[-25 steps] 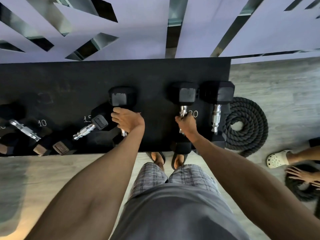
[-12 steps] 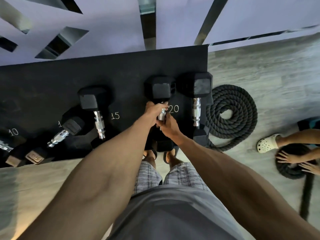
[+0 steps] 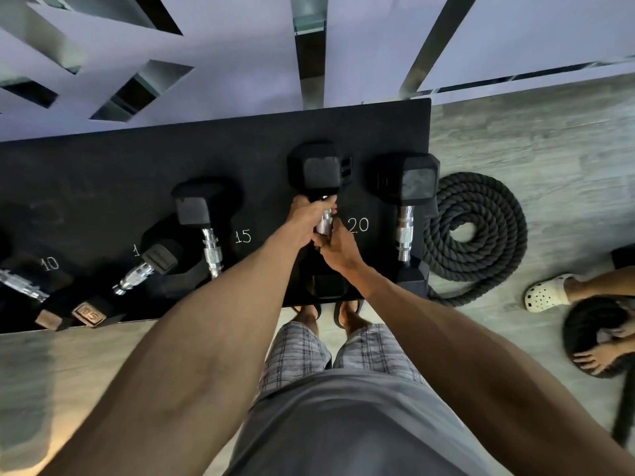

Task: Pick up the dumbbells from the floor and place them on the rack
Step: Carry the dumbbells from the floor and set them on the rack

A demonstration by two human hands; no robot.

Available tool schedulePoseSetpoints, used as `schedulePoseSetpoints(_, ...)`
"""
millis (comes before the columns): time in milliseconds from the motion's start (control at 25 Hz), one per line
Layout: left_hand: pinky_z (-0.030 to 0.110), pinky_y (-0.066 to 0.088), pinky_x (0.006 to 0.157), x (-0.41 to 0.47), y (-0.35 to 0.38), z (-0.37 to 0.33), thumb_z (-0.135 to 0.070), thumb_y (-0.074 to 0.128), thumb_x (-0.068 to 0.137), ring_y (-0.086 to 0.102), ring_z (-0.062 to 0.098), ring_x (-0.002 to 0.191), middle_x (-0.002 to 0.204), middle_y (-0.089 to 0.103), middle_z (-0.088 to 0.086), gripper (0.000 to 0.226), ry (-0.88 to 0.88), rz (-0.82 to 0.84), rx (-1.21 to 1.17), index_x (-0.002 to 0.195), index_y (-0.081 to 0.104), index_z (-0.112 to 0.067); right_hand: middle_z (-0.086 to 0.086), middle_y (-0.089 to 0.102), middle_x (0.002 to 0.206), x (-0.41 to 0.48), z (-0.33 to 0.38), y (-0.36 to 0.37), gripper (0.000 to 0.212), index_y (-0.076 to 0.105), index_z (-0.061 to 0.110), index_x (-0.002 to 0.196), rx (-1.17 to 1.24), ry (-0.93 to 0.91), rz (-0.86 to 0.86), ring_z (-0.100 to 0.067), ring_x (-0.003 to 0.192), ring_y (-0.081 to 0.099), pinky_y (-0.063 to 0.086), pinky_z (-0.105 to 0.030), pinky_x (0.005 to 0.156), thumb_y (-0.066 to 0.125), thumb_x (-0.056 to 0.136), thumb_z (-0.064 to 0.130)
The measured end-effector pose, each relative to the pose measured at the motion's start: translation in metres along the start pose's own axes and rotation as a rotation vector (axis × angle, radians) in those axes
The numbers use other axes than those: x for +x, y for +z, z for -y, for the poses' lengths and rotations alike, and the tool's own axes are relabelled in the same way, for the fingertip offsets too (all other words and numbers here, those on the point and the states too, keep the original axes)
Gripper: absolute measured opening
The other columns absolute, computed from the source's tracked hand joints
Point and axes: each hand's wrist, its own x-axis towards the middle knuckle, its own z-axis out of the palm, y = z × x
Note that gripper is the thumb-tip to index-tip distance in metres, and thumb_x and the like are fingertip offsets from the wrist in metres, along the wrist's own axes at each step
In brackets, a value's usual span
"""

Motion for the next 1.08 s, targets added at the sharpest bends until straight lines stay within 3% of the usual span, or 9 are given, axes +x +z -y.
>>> schedulePoseSetpoints(440, 0.045, 0.054, 0.096, -0.012, 0.001, 0.031, -0.021, 0.073, 0.087, 0.070, 0.024, 0.101, 0.091, 0.074, 0.004, 0.023, -0.022, 0.027, 0.041, 0.102, 0.068, -0.004, -0.009, 0.067, 0.111, -0.021, -0.024, 0.003, 0.039, 0.048, 0.005, 0.125, -0.047, 0.018, 0.071, -0.021, 0.095, 0.066, 0.045, -0.026, 0.076, 0.062, 0.094, 0.025)
schedulePoseSetpoints(560, 0.036, 0.050, 0.099, -0.021, -0.012, 0.026, -0.024, 0.070, 0.088, 0.065, 0.021, 0.107, 0.109, 0.070, 0.005, 0.036, 0.047, 0.028, 0.322, 0.117, 0.064, -0.004, -0.008, 0.064, 0.110, -0.027, -0.018, -0.002, 0.037, 0.046, 0.007, 0.124, -0.134, -0.036, -0.015, -0.020, 0.094, 0.063, 0.050, -0.033, 0.075, 0.056, 0.097, 0.030)
schedulePoseSetpoints(640, 0.033, 0.054, 0.091, -0.036, -0.029, 0.027, -0.021, 0.068, 0.088, 0.066, 0.021, 0.102, 0.111, 0.070, 0.008, 0.033, 0.123, -0.032, 0.502, 0.118, 0.064, -0.007, -0.009, 0.061, 0.108, -0.037, -0.009, -0.006, 0.029, 0.046, 0.010, 0.117, -0.213, -0.133, -0.167, -0.023, 0.093, 0.062, 0.052, -0.037, 0.074, 0.048, 0.098, 0.031)
schedulePoseSetpoints(720, 0.024, 0.057, 0.067, -0.046, -0.051, 0.036, -0.012, 0.061, 0.091, 0.070, 0.022, 0.089, 0.107, 0.072, 0.013, 0.021, 0.155, -0.118, 0.530, 0.111, 0.066, -0.008, -0.008, 0.060, 0.102, -0.042, 0.001, -0.010, 0.019, 0.047, 0.010, 0.110, -0.261, -0.204, -0.259, -0.023, 0.084, 0.061, 0.050, -0.038, 0.069, 0.045, 0.097, 0.023)
schedulePoseSetpoints(800, 0.014, 0.049, 0.045, -0.053, -0.081, 0.052, -0.006, 0.055, 0.092, 0.067, 0.018, 0.069, 0.099, 0.073, 0.017, 0.012, 0.159, -0.192, 0.518, 0.098, 0.066, -0.007, -0.009, 0.063, 0.096, -0.049, 0.015, -0.005, 0.014, 0.051, 0.008, 0.106, -0.295, -0.253, -0.225, -0.023, 0.079, 0.062, 0.052, -0.038, 0.066, 0.043, 0.096, 0.016)
schedulePoseSetpoints(840, 0.016, 0.051, 0.044, -0.055, -0.097, 0.060, -0.006, 0.053, 0.092, 0.067, 0.018, 0.066, 0.096, 0.073, 0.018, 0.013, 0.152, -0.226, 0.502, 0.095, 0.066, -0.007, -0.009, 0.066, 0.094, -0.049, 0.021, 0.002, 0.014, 0.053, 0.008, 0.104, -0.300, -0.256, -0.180, -0.024, 0.079, 0.064, 0.054, -0.040, 0.068, 0.043, 0.095, 0.014)
schedulePoseSetpoints(920, 0.029, 0.062, 0.068, -0.060, -0.130, 0.075, -0.011, 0.054, 0.091, 0.072, 0.029, 0.081, 0.099, 0.073, 0.018, 0.013, 0.126, -0.336, 0.482, 0.092, 0.067, -0.009, -0.007, 0.070, 0.088, -0.046, 0.035, 0.024, 0.015, 0.058, 0.009, 0.099, -0.289, -0.227, -0.070, -0.024, 0.082, 0.067, 0.057, -0.043, 0.074, 0.045, 0.094, 0.013)
schedulePoseSetpoints(1000, 0.038, 0.056, 0.089, -0.067, -0.159, 0.089, -0.017, 0.058, 0.091, 0.068, 0.034, 0.102, 0.108, 0.071, 0.018, 0.016, 0.116, -0.466, 0.531, 0.100, 0.067, -0.007, -0.007, 0.071, 0.085, -0.040, 0.045, 0.052, 0.015, 0.061, 0.011, 0.094, -0.257, -0.189, -0.005, -0.025, 0.083, 0.069, 0.057, -0.045, 0.078, 0.047, 0.093, 0.015)
schedulePoseSetpoints(1080, 0.040, 0.050, 0.093, -0.071, -0.182, 0.105, -0.024, 0.061, 0.092, 0.062, 0.038, 0.112, 0.117, 0.066, 0.022, 0.030, 0.116, -0.538, 0.553, 0.111, 0.062, -0.001, -0.008, 0.072, 0.088, -0.036, 0.054, 0.084, 0.014, 0.062, 0.012, 0.093, -0.216, -0.157, 0.040, -0.027, 0.085, 0.070, 0.057, -0.047, 0.082, 0.050, 0.093, 0.019)
